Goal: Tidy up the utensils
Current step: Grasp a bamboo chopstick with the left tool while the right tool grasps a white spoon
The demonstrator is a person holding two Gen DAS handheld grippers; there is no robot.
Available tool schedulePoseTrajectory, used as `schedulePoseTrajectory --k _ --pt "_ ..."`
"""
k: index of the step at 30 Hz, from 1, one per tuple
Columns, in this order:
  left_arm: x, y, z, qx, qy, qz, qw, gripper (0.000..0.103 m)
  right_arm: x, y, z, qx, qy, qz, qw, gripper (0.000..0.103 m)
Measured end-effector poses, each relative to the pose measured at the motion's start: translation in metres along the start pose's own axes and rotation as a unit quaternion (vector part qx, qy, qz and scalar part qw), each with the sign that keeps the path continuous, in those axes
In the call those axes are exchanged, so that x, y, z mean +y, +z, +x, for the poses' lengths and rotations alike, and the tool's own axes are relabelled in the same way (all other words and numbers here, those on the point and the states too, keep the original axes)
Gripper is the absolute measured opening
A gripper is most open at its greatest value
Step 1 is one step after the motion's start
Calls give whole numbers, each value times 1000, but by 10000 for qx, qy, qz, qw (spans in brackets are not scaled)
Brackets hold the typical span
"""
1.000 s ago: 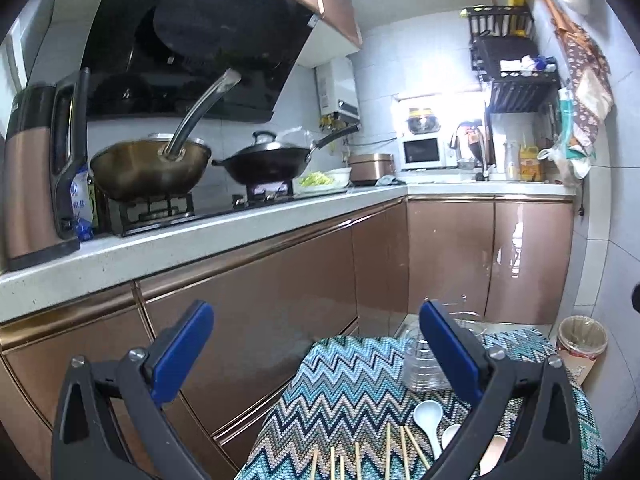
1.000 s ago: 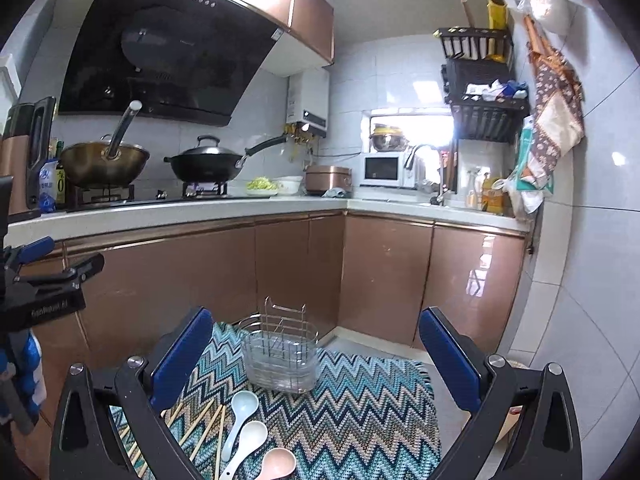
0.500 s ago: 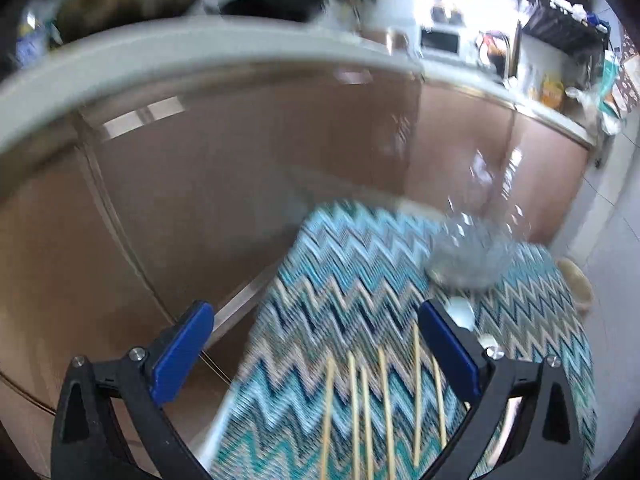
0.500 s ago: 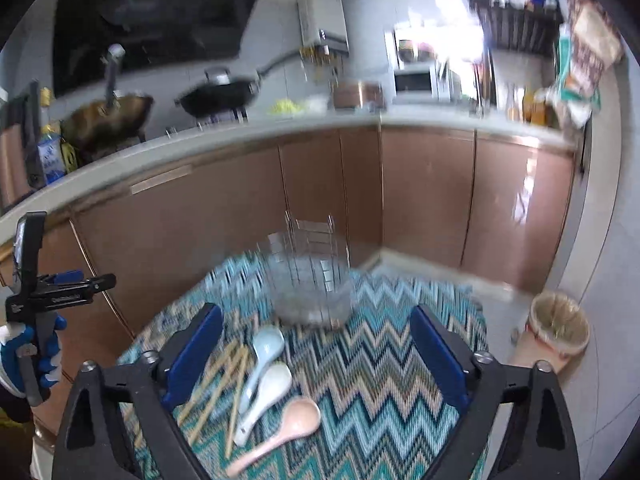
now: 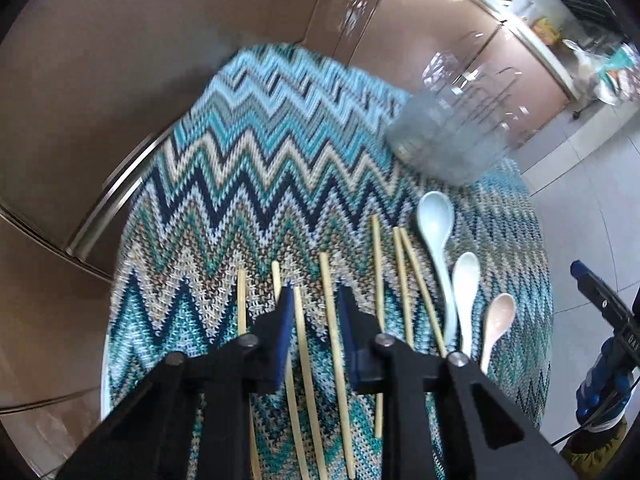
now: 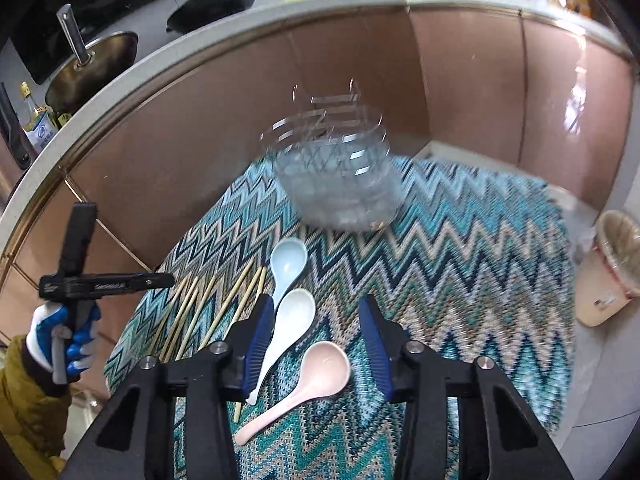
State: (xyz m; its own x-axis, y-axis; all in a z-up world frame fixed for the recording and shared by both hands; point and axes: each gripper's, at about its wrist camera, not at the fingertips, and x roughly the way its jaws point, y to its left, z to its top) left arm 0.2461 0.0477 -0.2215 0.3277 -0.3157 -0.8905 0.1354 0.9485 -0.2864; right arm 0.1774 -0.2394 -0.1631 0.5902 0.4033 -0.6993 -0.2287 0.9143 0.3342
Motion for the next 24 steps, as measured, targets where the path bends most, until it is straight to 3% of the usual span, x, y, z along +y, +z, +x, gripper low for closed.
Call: schedulePoseTrajectory --k 14,24 --pt "23 23 43 491 475 -201 9975 7 -25 0 58 585 351 15 9977 39" --pt "19 23 52 645 530 4 9965 5 -22 5 104 1250 668 -129 9898 39"
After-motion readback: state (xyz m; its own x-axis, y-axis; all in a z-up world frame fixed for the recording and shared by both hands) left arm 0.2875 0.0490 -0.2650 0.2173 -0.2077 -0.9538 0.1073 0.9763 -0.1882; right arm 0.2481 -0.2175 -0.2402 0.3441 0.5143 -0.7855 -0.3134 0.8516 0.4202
